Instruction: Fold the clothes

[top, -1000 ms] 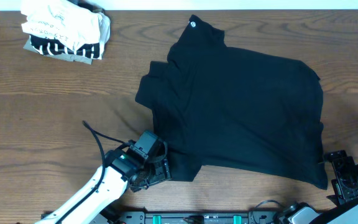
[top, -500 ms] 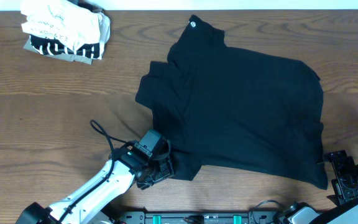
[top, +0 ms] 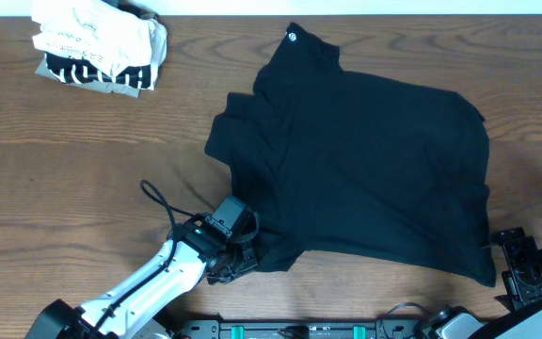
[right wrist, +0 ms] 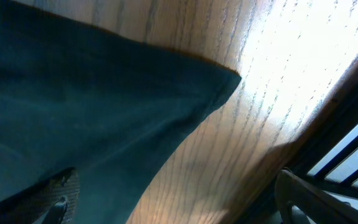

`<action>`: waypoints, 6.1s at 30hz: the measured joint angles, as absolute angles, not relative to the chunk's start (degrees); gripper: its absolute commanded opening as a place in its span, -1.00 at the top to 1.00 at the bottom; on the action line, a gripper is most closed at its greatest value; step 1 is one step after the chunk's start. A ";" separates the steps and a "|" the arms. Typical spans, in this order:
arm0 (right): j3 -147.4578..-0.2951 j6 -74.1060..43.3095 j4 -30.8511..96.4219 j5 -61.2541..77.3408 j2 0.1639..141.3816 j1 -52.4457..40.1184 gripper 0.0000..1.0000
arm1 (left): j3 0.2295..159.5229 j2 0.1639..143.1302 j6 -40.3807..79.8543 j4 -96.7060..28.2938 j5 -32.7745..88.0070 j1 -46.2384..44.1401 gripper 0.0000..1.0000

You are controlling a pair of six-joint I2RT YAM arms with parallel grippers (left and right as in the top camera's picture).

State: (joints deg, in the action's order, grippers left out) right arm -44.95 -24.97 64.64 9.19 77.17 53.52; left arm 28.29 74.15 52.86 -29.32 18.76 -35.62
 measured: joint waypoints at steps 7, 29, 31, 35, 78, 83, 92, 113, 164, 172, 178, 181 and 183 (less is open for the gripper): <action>-44.95 -26.22 64.12 7.64 77.17 53.52 -0.98 | 28.21 74.19 52.03 -30.61 18.68 -35.62 0.88; -36.07 -32.99 52.84 4.27 77.17 53.52 -0.80 | 28.40 71.83 52.03 -33.82 16.12 -35.62 0.88; -36.03 -33.06 52.03 4.23 77.17 53.52 -0.79 | 28.40 71.83 52.03 -33.85 16.12 -35.62 0.88; -36.01 -33.08 50.39 4.08 77.17 53.52 -0.71 | 28.40 71.83 52.03 -33.85 16.10 -35.62 0.88; -33.93 -37.54 50.74 2.55 79.83 46.04 0.97 | 28.56 69.23 51.79 -36.69 16.80 -35.62 0.88; -35.38 -38.11 56.03 2.52 79.88 46.11 0.97 | 31.20 64.38 51.37 -42.02 17.04 -35.62 0.88; -40.34 -40.60 64.07 1.32 77.65 46.13 0.97 | 35.83 57.63 51.22 -46.78 17.23 -35.62 0.88; -41.52 -45.08 58.63 1.08 72.82 46.13 0.90 | 36.51 57.52 51.20 -16.78 -0.34 -35.62 0.88; -41.52 -59.70 35.86 -4.67 73.01 23.44 0.83 | 36.60 86.19 45.98 16.16 -21.45 -31.53 0.74; -41.52 -60.10 33.17 -5.39 78.61 23.40 0.58 | 36.60 86.91 43.72 20.05 -21.45 -30.74 0.53; -41.52 -57.60 30.61 -5.69 80.62 21.69 -0.86 | 36.60 89.97 39.33 21.34 -21.65 -30.68 -0.48; -41.56 -53.91 30.44 -5.41 80.62 21.71 -0.99 | 36.60 90.32 35.68 21.26 -21.82 -30.52 -0.86; -42.11 -51.11 31.40 -4.36 80.53 21.71 -0.99 | 36.62 89.80 33.45 20.60 -21.80 -30.48 -0.96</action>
